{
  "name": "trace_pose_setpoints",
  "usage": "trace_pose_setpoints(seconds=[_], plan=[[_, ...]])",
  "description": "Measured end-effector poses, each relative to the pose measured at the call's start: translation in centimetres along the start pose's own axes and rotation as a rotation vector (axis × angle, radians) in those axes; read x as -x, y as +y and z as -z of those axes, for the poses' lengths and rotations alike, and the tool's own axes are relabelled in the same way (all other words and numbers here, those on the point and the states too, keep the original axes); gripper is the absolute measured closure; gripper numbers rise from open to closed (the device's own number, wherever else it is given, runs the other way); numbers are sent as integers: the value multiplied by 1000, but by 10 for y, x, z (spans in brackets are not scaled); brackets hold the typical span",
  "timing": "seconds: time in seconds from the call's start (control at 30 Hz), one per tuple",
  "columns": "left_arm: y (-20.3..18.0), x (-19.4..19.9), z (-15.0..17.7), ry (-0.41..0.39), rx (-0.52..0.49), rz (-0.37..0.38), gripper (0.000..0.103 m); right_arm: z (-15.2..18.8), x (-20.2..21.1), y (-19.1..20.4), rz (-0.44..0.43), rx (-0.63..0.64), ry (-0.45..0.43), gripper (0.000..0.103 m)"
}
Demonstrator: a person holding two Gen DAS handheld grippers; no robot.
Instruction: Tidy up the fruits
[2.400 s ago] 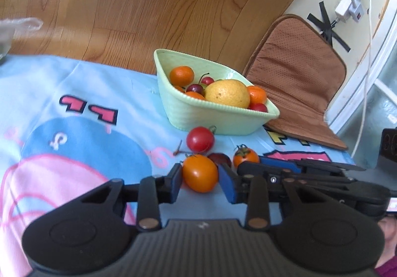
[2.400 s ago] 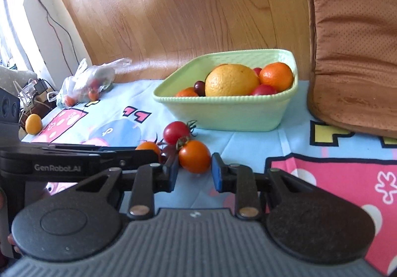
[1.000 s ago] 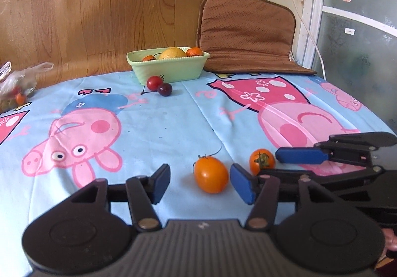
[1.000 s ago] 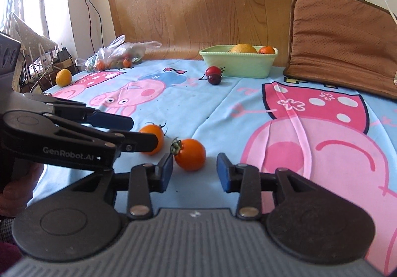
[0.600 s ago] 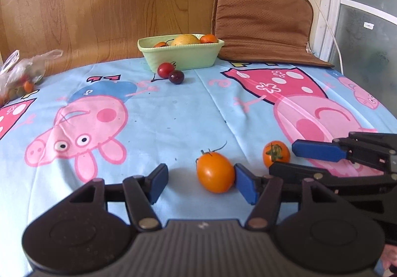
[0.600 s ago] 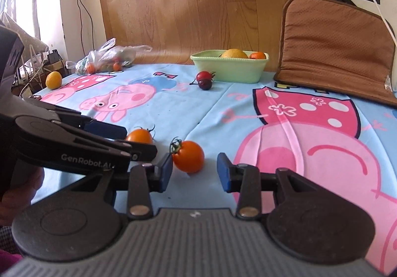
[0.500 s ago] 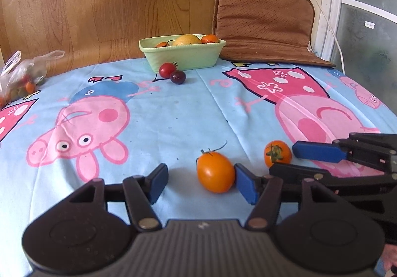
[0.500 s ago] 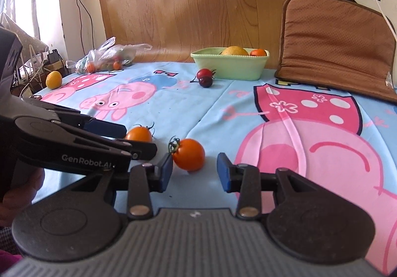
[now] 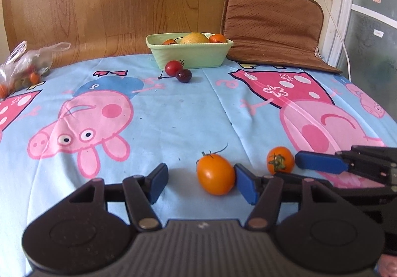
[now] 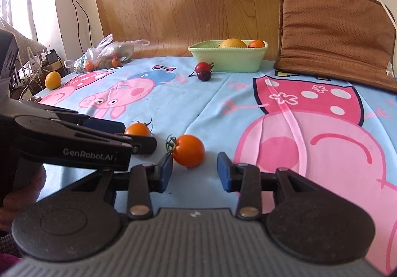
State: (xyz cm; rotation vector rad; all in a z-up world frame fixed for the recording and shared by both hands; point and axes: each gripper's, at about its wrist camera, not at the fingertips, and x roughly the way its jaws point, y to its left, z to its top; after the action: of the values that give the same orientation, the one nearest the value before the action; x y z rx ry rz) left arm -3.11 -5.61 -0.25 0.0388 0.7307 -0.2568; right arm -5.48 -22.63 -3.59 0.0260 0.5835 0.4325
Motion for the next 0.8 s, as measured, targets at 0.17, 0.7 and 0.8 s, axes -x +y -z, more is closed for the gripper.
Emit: trace_pose_setpoints(seconds=[0.17, 0.7, 0.8], plan=[[3, 1, 1, -8, 31, 18, 40, 0, 0, 6, 30, 12, 19, 60], [18, 9, 12, -60, 54, 100, 44, -1, -3, 11, 73, 18, 9, 60], [25, 11, 16, -80, 50, 136, 45, -1, -2, 9, 74, 11, 4, 60]])
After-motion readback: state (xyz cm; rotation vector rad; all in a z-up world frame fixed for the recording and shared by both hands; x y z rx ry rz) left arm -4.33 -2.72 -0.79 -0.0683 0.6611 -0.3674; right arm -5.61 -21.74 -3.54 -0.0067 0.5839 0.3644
